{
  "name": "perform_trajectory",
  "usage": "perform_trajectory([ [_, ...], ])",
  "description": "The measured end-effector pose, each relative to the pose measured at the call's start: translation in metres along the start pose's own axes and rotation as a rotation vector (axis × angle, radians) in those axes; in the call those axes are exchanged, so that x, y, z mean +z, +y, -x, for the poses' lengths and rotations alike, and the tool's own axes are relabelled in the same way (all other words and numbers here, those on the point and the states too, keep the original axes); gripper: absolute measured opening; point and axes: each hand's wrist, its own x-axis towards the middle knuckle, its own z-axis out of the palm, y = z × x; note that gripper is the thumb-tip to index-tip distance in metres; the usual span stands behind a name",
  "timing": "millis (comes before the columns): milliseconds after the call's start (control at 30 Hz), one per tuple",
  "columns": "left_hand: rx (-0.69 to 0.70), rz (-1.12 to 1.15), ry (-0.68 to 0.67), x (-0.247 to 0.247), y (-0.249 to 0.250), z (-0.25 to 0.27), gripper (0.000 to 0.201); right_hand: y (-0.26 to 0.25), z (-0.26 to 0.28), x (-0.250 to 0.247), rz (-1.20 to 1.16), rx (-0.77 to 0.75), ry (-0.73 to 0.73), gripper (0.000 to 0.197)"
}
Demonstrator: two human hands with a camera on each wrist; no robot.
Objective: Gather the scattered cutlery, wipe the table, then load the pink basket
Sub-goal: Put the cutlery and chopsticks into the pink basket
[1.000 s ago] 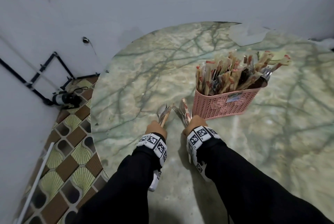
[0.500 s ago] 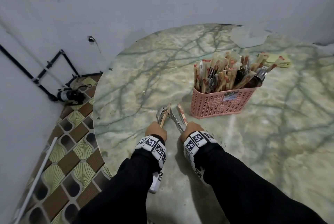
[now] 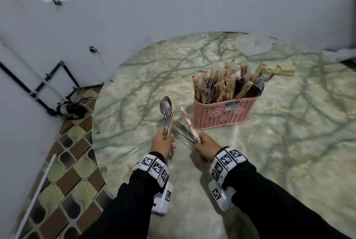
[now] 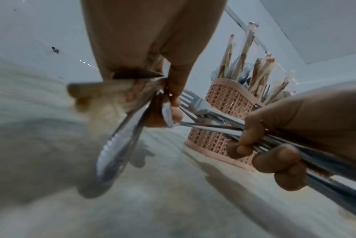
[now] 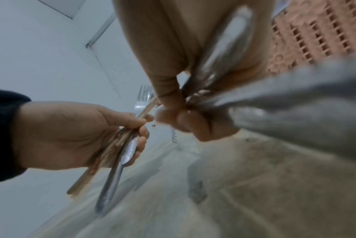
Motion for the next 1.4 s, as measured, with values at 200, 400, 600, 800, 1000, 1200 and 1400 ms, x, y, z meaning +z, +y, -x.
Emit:
perform_trajectory([
  [200,0.186,0.111,-0.042,0.025,0.035,0.022,0.024,-0.005,0.031,-0.042,-0.260,-0.011,-0.091,0.028],
  [400,0.365,0.159,-0.031,0.058,0.066,0.046,0.019,-0.006,0.062,-0.086,-0.431,-0.019,-0.209,0.026],
  [600,0.504,0.188,-0.096,0.095,0.090,0.067,0.017,0.000,0.080,-0.140,-0.627,-0.211,-0.233,0.022],
  [800,0.543,0.158,-0.133,0.136,0.098,0.072,0.013,0.010,0.082,-0.204,-0.495,-0.448,-0.127,0.022],
  [1000,0.578,0.055,-0.144,0.159,0.104,0.069,0.024,0.019,0.060,-0.247,-0.296,-0.549,0.089,0.020],
  [1200,0.560,0.008,-0.119,0.164,0.103,0.055,0.022,0.005,0.032,-0.266,-0.205,-0.674,0.275,0.015],
  [1400,0.555,-0.020,-0.098,0.167,0.104,0.045,0.029,-0.023,0.005,-0.271,-0.120,-0.771,0.426,0.024],
])
